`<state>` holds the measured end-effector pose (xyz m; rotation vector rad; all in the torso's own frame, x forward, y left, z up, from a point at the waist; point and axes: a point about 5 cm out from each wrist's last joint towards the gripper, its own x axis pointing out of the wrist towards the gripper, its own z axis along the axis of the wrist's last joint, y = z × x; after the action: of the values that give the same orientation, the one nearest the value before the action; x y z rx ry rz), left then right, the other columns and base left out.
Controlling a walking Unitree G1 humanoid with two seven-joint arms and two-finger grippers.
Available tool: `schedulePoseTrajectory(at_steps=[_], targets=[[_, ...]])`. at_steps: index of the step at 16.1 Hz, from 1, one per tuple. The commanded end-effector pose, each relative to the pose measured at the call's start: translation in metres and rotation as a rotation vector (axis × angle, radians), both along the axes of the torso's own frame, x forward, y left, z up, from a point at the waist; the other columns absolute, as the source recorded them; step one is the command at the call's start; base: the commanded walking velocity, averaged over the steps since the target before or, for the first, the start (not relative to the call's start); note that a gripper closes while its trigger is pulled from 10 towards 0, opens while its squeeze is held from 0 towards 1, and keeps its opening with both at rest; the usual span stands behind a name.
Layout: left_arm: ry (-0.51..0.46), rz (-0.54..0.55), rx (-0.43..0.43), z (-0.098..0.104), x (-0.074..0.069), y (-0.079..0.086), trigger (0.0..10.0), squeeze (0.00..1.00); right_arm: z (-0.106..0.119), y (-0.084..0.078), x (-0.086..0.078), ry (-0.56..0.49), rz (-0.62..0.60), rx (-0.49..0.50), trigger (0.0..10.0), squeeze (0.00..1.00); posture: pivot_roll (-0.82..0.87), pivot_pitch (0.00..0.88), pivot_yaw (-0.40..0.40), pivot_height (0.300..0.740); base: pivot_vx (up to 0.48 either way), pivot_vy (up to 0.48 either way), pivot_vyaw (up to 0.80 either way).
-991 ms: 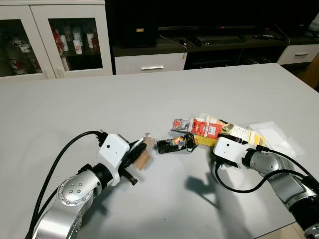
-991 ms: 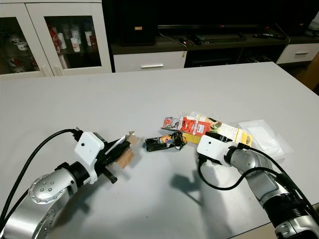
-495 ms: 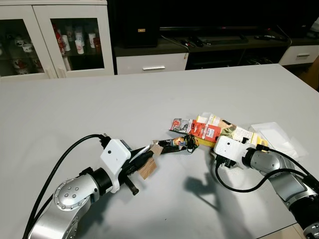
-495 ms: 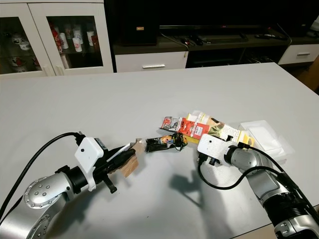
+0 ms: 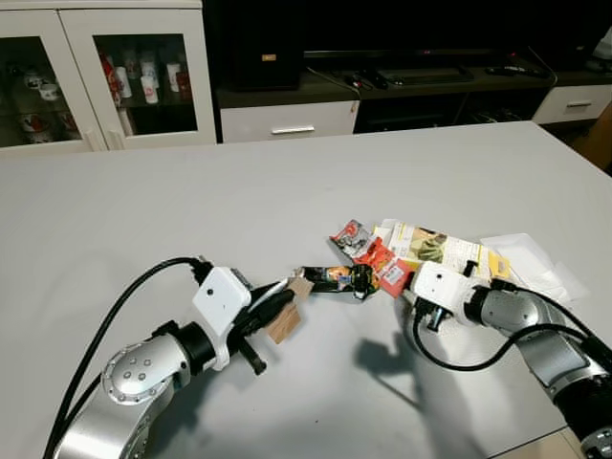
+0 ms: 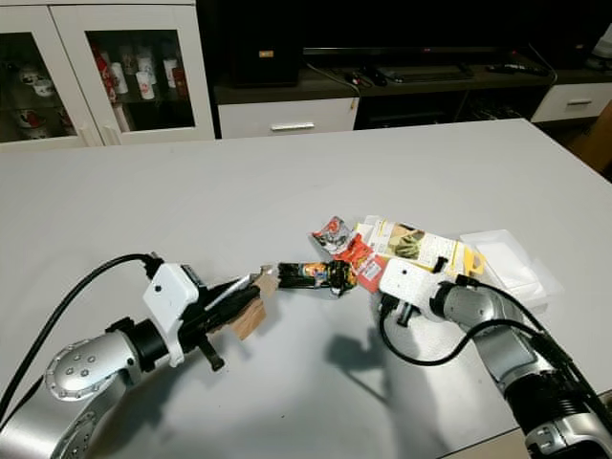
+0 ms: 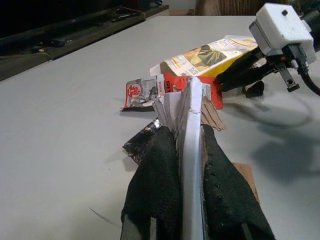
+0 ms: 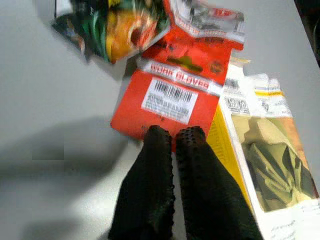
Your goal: Picking trash to rubbish bin
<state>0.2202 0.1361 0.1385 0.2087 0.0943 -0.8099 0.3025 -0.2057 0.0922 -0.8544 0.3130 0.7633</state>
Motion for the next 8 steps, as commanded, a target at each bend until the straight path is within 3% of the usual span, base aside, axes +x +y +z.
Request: schedulePoseTrajectory(at_steps=[1,4,8], targets=[[-0.022,-0.012,0.003,0.004,0.001,-0.002,10.0,0.00,0.022,-0.001,0.005,-0.019,0.000,0.081,0.0,0.00,-0.02,0.000,-0.092,0.740,0.000,0.000,0.00],[-0.033,-0.008,-0.001,0.005,0.004,-0.004,10.0,0.00,0.048,-0.003,0.005,0.012,0.057,0.124,0.0,0.00,-0.03,0.000,-0.097,0.740,0.000,0.000,0.00],[-0.036,-0.012,-0.009,0.004,0.005,-0.006,10.0,0.00,0.069,-0.014,0.003,0.020,0.082,0.025,0.0,0.00,-0.04,0.000,-0.103,0.740,0.000,0.000,0.00]])
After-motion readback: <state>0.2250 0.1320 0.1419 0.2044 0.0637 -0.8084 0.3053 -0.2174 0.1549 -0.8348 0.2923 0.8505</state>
